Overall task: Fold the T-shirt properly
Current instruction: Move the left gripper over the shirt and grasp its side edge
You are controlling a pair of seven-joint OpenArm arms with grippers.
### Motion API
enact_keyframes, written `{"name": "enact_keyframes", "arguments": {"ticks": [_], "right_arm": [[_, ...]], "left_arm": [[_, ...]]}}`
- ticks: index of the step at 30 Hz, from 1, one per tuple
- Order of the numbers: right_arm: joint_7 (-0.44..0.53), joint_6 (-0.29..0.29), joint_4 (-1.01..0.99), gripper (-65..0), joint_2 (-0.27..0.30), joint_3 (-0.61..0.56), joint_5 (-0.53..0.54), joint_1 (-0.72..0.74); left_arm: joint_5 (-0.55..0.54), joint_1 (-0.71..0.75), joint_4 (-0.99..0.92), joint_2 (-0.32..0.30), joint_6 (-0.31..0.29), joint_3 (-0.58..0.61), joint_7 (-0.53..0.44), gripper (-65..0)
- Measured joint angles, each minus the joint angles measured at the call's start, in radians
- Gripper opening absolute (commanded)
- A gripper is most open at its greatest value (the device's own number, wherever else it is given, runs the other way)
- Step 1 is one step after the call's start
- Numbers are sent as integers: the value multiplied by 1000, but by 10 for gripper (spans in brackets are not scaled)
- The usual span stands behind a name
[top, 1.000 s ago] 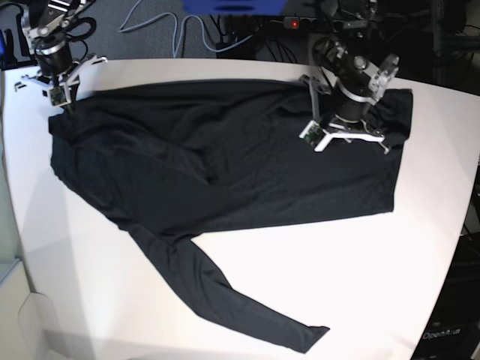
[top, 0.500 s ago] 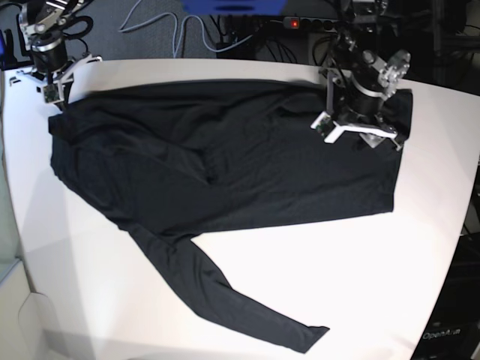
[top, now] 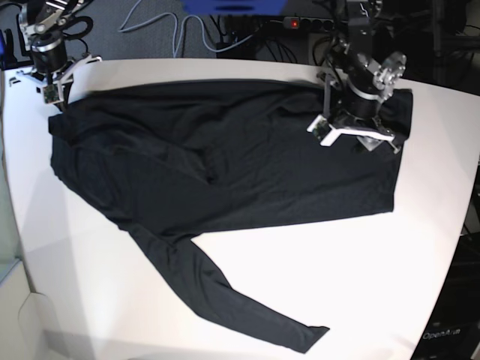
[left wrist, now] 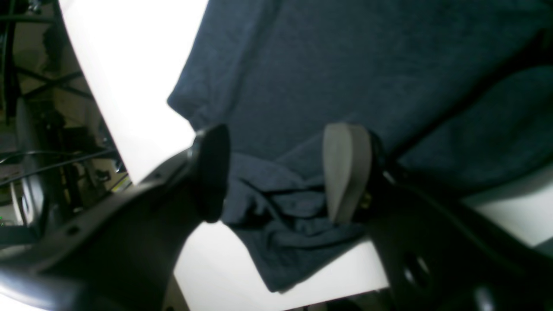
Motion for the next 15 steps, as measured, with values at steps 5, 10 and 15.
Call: {"name": "enact_keyframes", "arguments": {"ticks": [5,10,15], "right_arm": [[0,0,0,-643,0,0,0,0],[-1,0,0,-643,3,0,0,0],[0,0,-1,-643,0,0,0,11]], "left_arm": [[2,-2,0,-9,-2,-1,0,-314],[53,9,0,-79,0,58,-23,-314],[48,-4,-2,-68,-4,58,-18,-314]]}}
